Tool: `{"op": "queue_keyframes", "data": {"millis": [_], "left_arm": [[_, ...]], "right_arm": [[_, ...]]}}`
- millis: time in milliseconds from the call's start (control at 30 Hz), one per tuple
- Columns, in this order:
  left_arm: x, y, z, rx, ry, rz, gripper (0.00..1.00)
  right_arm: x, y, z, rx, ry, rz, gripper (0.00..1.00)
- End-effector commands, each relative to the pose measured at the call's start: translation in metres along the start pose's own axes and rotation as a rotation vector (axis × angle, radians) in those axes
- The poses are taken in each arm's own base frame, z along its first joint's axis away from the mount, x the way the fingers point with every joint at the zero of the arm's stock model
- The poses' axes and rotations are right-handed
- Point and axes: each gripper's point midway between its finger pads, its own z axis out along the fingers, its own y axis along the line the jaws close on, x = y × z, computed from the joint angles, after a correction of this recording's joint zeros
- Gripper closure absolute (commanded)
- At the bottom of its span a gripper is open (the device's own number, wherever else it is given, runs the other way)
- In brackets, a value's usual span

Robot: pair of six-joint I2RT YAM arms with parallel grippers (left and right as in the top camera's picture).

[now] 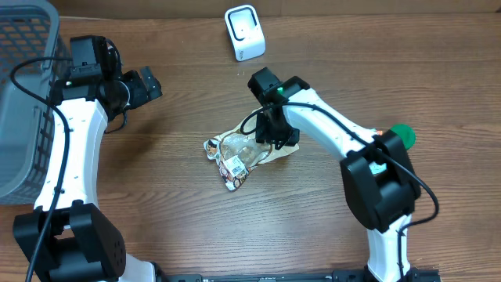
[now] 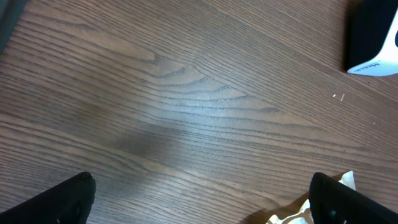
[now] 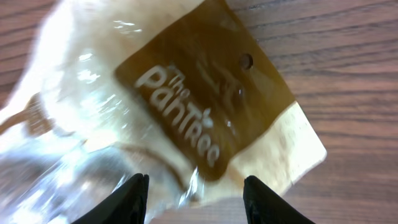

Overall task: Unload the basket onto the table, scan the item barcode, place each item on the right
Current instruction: 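Lower the right gripper and grasp the Pantree bag's top edge, then reach the left gripper to the bag's left side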

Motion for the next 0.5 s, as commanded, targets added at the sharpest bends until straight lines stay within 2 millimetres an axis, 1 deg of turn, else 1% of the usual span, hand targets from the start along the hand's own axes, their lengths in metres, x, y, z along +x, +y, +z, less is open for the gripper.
{"op": "queue_keyframes", "data": {"millis": [0, 100, 233, 400, 467], "left_arm": [[-0.0004, -0.0002, -0.0035, -0.003, -0.01, 0.0, 0.0], [-0.0004, -0.0002, -0.0035, -0.003, -0.01, 0.0, 0.0], [-0.0002, -0.0007, -0.0034, -0.002, -0.01, 0.001, 0.0], [-0.0003, -0.0005, -0.0034, -0.002, -0.01, 0.0, 0.0], [-0.0003, -0.0005, -0.0034, -0.002, -0.01, 0.0, 0.0]], "right_arm": [[-0.0117, 0.0045, -0.043, -0.069, -0.08, -0.009, 0.49], [-0.0178, -0.0032, -0.0414, -0.036, -0.104, -0.06, 0.45], [-0.02, -0.0044, -0.0354, -0.026, -0.11, -0.158, 0.41], [-0.021, -0.0041, -0.0351, -0.027, -0.113, -0.161, 0.39], [-0.0213, -0.0045, -0.0351, -0.027, -0.113, -0.16, 0.37]]}}
